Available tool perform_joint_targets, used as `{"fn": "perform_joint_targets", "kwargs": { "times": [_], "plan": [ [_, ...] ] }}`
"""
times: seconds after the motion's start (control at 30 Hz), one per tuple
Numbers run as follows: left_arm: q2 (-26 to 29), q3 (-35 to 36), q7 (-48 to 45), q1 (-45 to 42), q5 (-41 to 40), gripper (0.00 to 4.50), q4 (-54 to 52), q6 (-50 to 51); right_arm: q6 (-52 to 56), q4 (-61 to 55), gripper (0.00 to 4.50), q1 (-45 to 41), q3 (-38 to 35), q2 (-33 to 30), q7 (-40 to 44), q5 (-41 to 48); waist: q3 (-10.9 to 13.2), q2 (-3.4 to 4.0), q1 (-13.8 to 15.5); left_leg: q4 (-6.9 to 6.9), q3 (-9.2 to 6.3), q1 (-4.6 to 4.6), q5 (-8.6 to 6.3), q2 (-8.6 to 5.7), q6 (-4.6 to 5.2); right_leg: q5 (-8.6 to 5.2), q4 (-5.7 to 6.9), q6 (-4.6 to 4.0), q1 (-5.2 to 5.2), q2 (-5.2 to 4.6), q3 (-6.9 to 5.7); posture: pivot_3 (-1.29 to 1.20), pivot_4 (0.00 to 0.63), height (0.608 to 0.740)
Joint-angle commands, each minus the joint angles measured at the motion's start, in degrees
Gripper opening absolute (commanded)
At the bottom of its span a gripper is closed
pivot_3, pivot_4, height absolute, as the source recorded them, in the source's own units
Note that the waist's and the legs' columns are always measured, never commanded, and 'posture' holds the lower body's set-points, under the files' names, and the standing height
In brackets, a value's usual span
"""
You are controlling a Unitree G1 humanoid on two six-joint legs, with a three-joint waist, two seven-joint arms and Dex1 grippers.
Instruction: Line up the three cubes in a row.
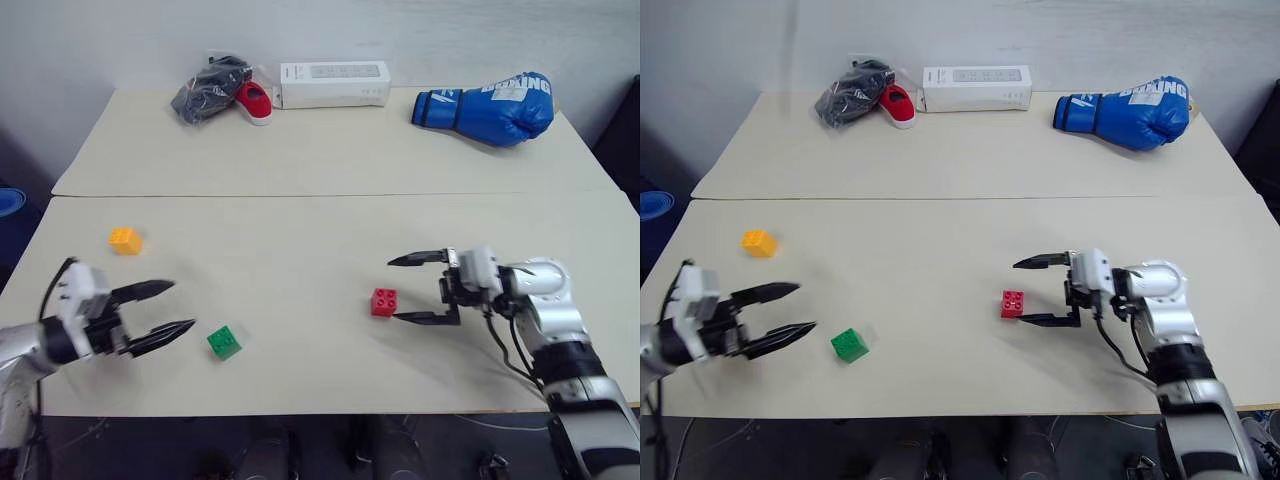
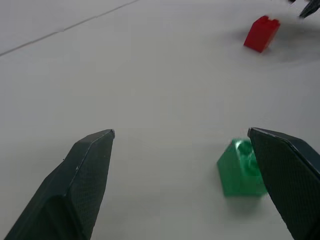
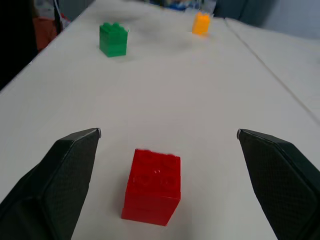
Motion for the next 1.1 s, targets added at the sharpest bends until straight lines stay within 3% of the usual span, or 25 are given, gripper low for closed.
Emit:
{"fn": "perform_joint_targets", "kwargs": {
  "times": [0.03, 0.17, 0.3, 0.53, 0.77, 0.9, 1.1],
  "plan": [
    [2.29, 4.77, -3.56, 4.29, 2.44, 4.50, 4.89, -4.23, 0.09, -6.38, 4.48, 5.98, -3.35, -2.04, 2.06, 3.42, 0.00, 0.00, 0.00, 0.00, 0.01, 0.01, -0.02, 0.00, 0.02, 0.00, -0.04, 0.00, 0.01, -0.01, 0.00, 0.00, 0.150, 0.740],
    [2.69, 7.11, -5.98, 7.44, 2.66, 4.50, 9.60, -5.96, 3.25, -10.65, 4.48, 12.76, -5.60, -3.16, -0.72, 5.27, 0.00, 0.00, 0.20, 0.00, 0.04, 0.04, -0.18, 0.00, 0.04, 0.00, -0.17, 0.00, 0.00, -0.06, 0.05, 0.00, 0.150, 0.740],
    [1.19, 6.10, -7.50, 10.06, 0.21, 4.50, 3.25, -3.53, 2.19, -13.40, 4.48, 16.76, -6.79, -2.77, -0.37, 5.66, 0.00, 0.00, 0.49, 0.00, 0.03, 0.05, -0.23, 0.00, 0.03, 0.00, -0.22, -0.01, -0.02, -0.11, 0.08, 0.00, 0.150, 0.740],
    [-7.04, -3.45, -1.96, 6.83, -0.48, 4.50, -11.00, -2.87, 5.64, -23.14, 4.48, 17.83, -5.87, -1.11, -5.41, 6.66, 0.00, 0.02, 1.45, 0.00, 0.03, 0.07, -0.39, 0.00, -0.26, 0.00, -0.19, -0.02, -0.03, -0.12, 0.13, 0.00, 0.150, 0.740],
    [-14.95, -14.40, 6.81, 1.50, 7.35, 4.50, -11.31, -7.11, 7.00, -24.88, 4.48, 18.45, -6.17, -0.97, -7.50, 6.06, -0.03, -0.03, 1.54, 0.01, 0.07, 0.06, -0.22, -0.04, 0.04, 0.00, -0.20, -0.01, 0.00, -0.08, 0.10, 0.00, 0.150, 0.740],
    [-17.28, -17.77, 9.57, -0.07, 9.52, 3.60, -10.69, -8.57, 6.47, -25.06, 4.50, 18.94, -6.41, -1.23, -8.30, 5.25, -0.03, -0.03, 1.52, 0.01, 0.08, 0.07, -0.21, -0.03, 0.06, 0.00, -0.16, -0.01, 0.00, -0.06, 0.09, 0.00, 0.150, 0.740],
    [-15.71, -18.68, 8.35, -2.03, 8.90, 1.63, -10.50, -8.89, 5.64, -25.86, 4.50, 21.13, -7.33, -1.85, -9.34, 4.43, -0.03, -0.03, 1.59, 0.01, 0.09, 0.08, -0.21, -0.03, 0.07, 0.00, -0.18, -0.01, 0.01, -0.06, 0.09, 0.00, 0.150, 0.740]
  ]
}}
